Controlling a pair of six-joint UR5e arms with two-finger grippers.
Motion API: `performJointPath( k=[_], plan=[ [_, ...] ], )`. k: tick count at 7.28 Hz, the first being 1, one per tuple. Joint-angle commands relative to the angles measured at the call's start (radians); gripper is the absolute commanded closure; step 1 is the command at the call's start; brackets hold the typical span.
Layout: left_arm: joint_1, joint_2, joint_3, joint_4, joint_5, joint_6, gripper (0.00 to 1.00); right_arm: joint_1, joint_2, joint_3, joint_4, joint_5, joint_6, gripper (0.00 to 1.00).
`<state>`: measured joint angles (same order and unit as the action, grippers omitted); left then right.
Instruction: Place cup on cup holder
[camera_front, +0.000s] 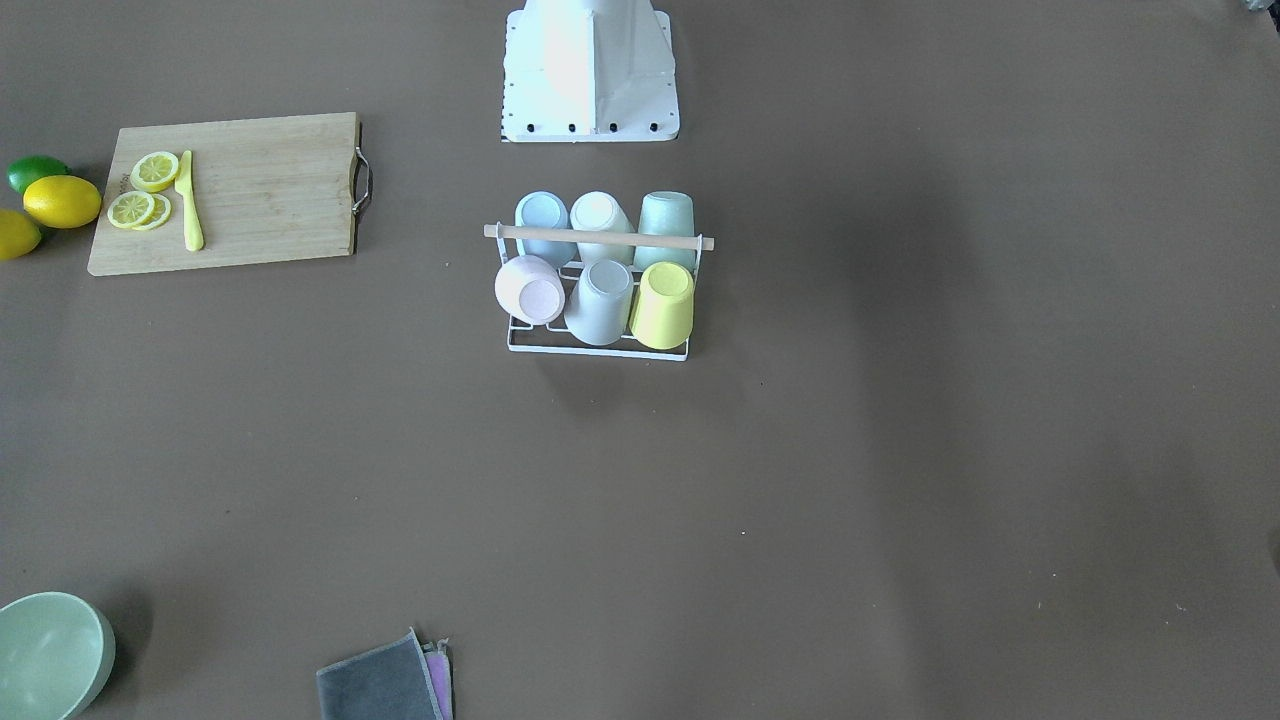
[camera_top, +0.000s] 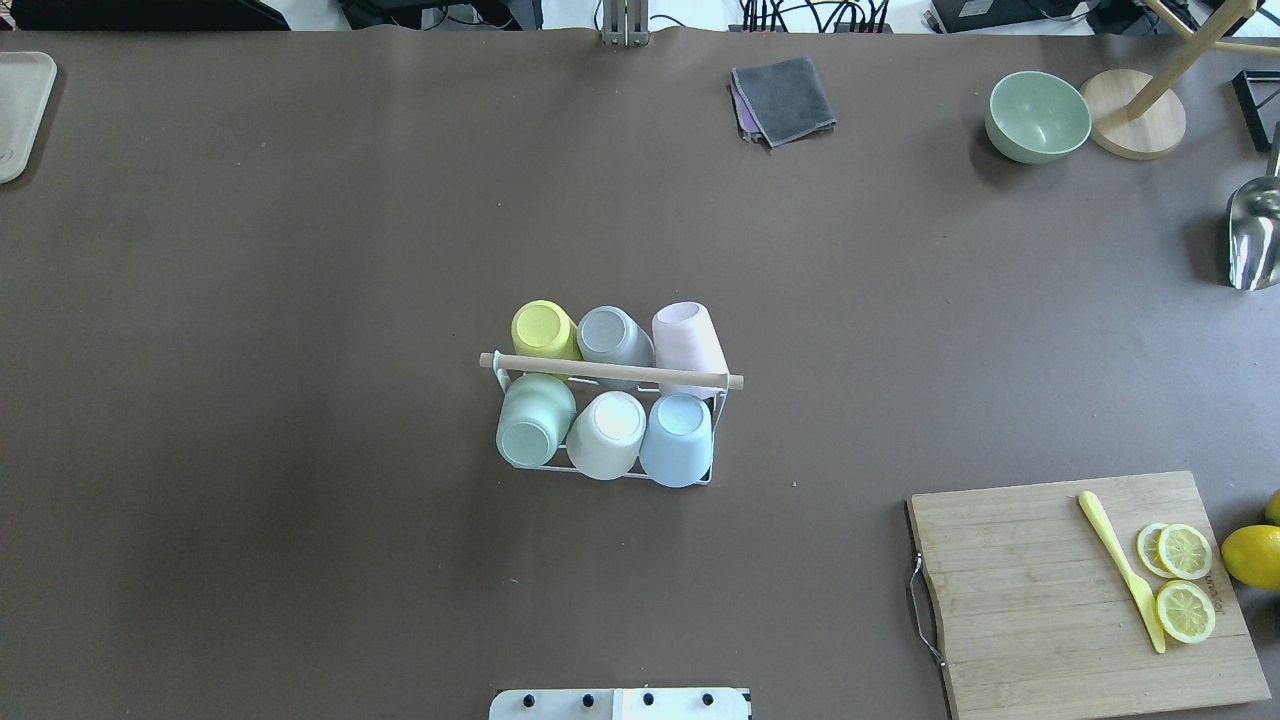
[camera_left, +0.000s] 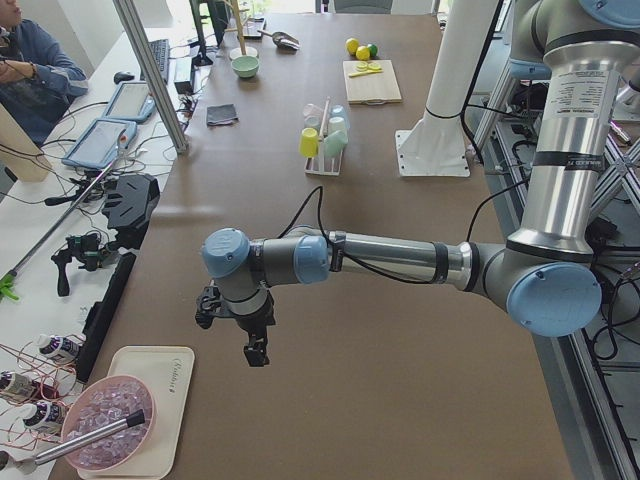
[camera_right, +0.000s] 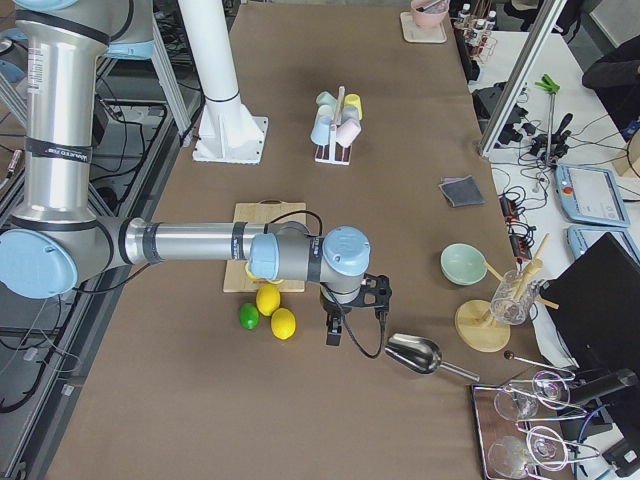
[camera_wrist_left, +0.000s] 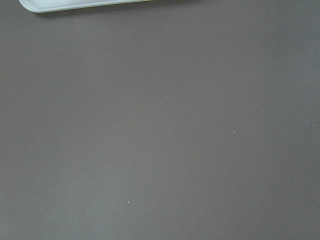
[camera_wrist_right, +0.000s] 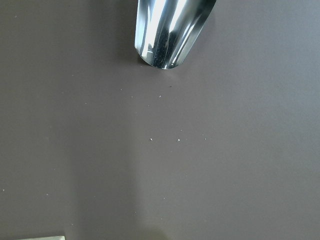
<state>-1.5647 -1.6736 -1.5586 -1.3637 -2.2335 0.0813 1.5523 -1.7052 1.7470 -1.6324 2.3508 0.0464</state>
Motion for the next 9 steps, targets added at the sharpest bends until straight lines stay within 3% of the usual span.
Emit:
performJointPath(
  k=[1, 9],
  plan=[
    [0.0, 0.0, 0.0, 0.0, 0.0, 0.0, 0.01, 0.0, 0.004, -0.003, 0.0, -0.002, 0.0, 0.0],
    [0.0, 0.0, -0.001, 0.0, 0.0, 0.0, 0.01, -0.001, 0.009, -0.017, 0.0, -0.005, 0.0, 0.0]
  ],
)
